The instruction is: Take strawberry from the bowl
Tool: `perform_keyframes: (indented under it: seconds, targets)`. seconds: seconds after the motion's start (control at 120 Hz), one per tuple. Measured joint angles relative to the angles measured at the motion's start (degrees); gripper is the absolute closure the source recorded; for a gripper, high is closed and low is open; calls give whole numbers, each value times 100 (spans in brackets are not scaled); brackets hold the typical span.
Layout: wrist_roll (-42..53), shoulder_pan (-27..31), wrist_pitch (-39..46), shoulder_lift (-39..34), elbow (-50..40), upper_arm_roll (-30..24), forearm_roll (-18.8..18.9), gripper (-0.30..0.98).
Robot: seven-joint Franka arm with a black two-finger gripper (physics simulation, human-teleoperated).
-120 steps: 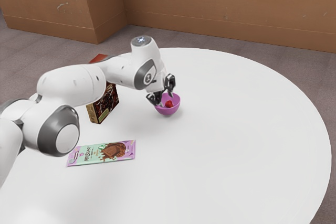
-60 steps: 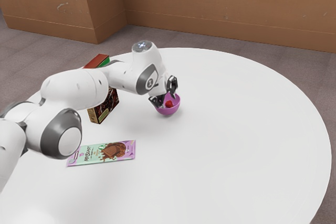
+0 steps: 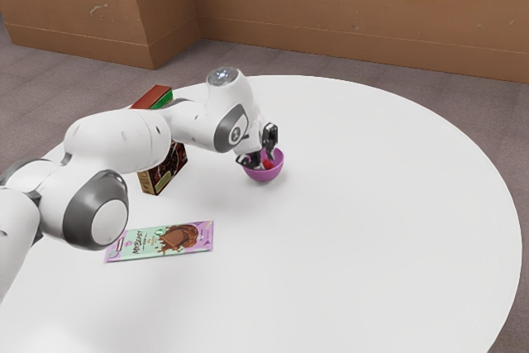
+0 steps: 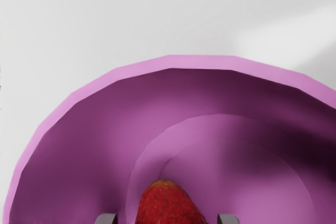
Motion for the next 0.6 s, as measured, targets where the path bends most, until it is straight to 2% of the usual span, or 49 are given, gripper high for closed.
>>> perform_keyframes:
  seconds: [0.333, 0.467, 0.6]
  targets:
    - [-90, -75, 111, -287, -341, 80, -56, 63]
    - [-164, -285, 167, -1095, -1284, 317, -70, 67]
    - [-354, -608, 204, -2402, -2775, 424, -66, 69]
